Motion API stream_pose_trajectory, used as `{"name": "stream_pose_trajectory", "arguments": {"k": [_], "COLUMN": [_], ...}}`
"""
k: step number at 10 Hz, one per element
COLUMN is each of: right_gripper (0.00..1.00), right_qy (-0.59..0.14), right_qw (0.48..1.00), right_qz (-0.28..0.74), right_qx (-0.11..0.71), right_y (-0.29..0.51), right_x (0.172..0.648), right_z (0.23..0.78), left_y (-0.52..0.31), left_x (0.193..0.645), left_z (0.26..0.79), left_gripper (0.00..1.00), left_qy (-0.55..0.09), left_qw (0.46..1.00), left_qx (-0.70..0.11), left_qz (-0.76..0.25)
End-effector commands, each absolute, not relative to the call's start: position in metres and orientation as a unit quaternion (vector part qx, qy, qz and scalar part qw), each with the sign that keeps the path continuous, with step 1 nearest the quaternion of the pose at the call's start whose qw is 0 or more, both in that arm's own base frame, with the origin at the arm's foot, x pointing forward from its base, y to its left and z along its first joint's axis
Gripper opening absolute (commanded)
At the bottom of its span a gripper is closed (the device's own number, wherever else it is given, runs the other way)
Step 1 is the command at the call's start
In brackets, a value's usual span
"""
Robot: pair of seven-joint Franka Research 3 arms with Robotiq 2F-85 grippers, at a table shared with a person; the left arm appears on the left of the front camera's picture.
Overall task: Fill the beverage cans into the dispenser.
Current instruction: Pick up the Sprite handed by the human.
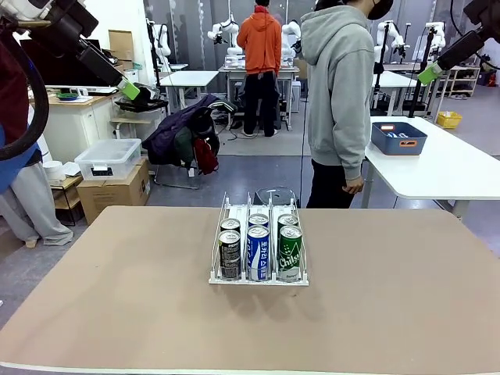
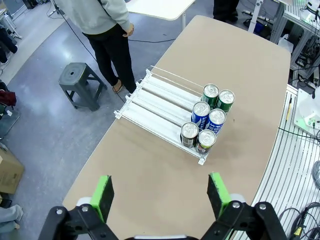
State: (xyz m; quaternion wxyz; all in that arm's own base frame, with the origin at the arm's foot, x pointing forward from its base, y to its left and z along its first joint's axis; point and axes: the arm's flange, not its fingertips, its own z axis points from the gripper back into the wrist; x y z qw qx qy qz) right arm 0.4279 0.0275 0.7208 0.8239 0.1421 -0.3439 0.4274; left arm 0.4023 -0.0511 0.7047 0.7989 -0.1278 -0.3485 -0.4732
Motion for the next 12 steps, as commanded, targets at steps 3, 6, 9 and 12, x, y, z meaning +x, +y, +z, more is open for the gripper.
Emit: {"name": "stream_pose_trajectory", "arguments": {"k": [3, 6, 9, 12], "right_gripper": [1.0, 1.0, 1.0, 1.0], "right_qy": [-0.347, -0.347, -0.347, -0.347], "right_qw": [0.824, 0.824, 0.824, 0.824], "right_qz": [0.425, 0.425, 0.425, 0.425], "right_qx": [0.14, 0.14, 0.14, 0.14], "right_y": [0.0271, 0.0271, 0.0271, 0.0271], "right_x": [0.4272, 0.4272, 0.4272, 0.4272], "right_z": [0.7206, 0.7206, 0.7206, 0.7206], "left_y": [-0.049, -0.049, -0.049, -0.049], "left_x": [0.4035, 0.4035, 0.4035, 0.4035], "left_z": [0.7041, 0.7041, 0.7041, 0.7041], "left_gripper": [1.0, 1.0, 1.0, 1.0], "left_qy": [-0.349, -0.349, -0.349, -0.349], "left_qw": [0.801, 0.801, 0.801, 0.801], "left_qx": [-0.126, -0.126, -0.126, -0.126], "left_qz": [-0.47, -0.47, -0.47, -0.47]}}
